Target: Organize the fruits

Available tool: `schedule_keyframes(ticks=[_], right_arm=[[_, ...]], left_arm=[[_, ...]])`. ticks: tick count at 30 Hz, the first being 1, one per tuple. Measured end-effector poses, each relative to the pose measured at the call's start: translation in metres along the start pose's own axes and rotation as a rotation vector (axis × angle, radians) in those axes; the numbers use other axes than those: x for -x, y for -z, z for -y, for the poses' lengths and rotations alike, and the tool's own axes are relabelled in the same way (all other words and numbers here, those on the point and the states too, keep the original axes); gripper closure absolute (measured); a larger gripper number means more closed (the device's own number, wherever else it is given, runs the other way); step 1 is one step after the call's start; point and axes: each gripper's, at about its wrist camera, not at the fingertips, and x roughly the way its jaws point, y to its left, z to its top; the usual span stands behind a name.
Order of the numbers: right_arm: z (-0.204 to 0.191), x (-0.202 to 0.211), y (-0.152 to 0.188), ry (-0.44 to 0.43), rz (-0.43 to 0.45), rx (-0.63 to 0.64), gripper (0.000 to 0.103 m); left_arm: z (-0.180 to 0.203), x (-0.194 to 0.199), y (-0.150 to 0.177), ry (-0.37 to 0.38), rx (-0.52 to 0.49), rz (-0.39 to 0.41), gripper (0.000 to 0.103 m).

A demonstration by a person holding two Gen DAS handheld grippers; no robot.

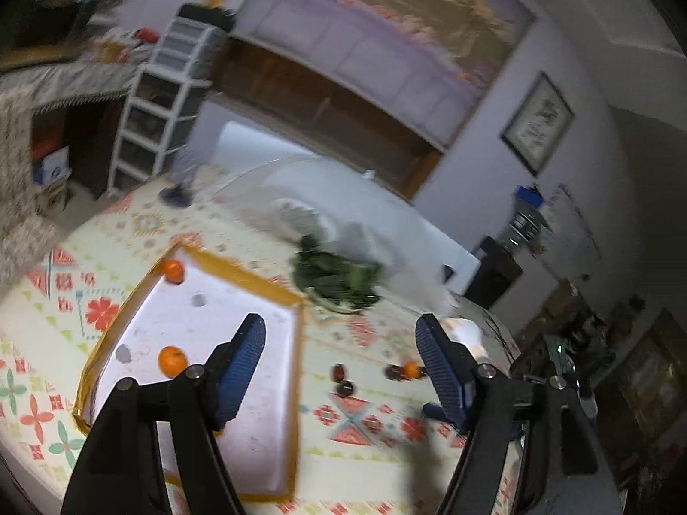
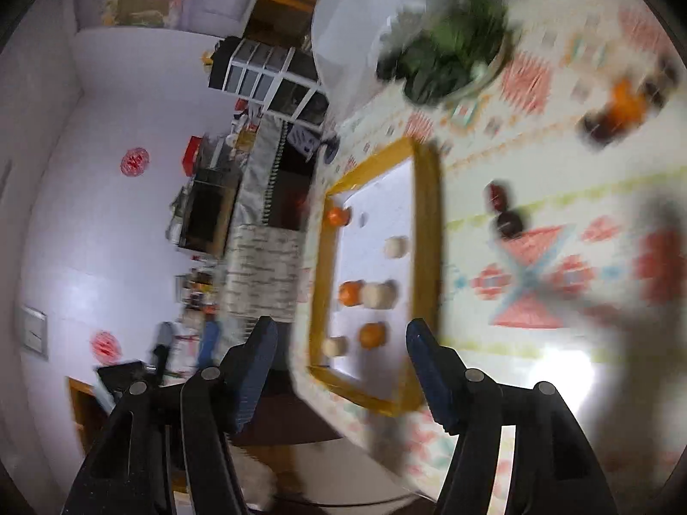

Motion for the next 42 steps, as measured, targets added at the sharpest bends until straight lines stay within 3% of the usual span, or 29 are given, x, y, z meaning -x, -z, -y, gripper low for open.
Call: schedule_keyframes(ticks=[4,8,13,15,18,22,24,26,28,30,34,36,39,42], right_arm=[[-0.031,0.1,-0.004,0.112,0.158,0.107,0.035],[-0.072,0.201,-0.003,0.195,0.325,0.207,0.035],[-0.145,0.338,0.001,0.372,0.588,0.319,0.035],[-0.168,0.378,0.004,0.425,0.662,0.339,0.033],[-0.212,0.441,0.013,0.596,0.809,0.357,0.033],[-0.274,0.52,0.033,0.831,1.0,0.337,0.031],[-0.294,0.541,0.045,0.932,1.074,0.324,0.02],[-0.304,0.556,0.057,1.021,1.13,0.306,0.017],[-0.301,0.559,0.065,1.08,1.155,0.294,0.017],[-0.292,0.55,0.068,1.092,1.136,0.308,0.016],[-0.236,0.496,0.053,1.104,0.992,0.363,0.013],[-0.207,0.461,0.049,1.09,0.926,0.41,0.013],[-0.146,0.391,0.041,1.026,0.813,0.457,0.011],[-0.064,0.317,0.027,0.85,0.688,0.417,0.011]], left_arm=[[0.042,0.049,-0.022,-0.03,-0.122,0.059,0.031],[0.075,0.109,-0.054,-0.087,-0.214,0.169,0.026],[0.112,0.177,-0.107,-0.29,-0.34,0.347,0.021],[0.115,0.198,-0.128,-0.35,-0.338,0.404,0.021],[0.119,0.23,-0.164,-0.533,-0.349,0.516,0.021],[0.12,0.266,-0.213,-0.915,-0.387,0.645,0.02],[0.119,0.283,-0.23,-1.03,-0.389,0.683,0.017],[0.111,0.301,-0.243,-1.156,-0.374,0.721,0.017],[0.104,0.314,-0.246,-1.232,-0.366,0.764,0.016],[0.094,0.318,-0.238,-1.22,-0.366,0.78,0.011],[0.077,0.295,-0.206,-1.06,-0.389,0.717,0.009],[0.077,0.265,-0.176,-0.941,-0.439,0.665,0.007],[0.078,0.208,-0.123,-0.701,-0.481,0.576,0.0],[0.081,0.145,-0.074,-0.474,-0.444,0.466,0.0]])
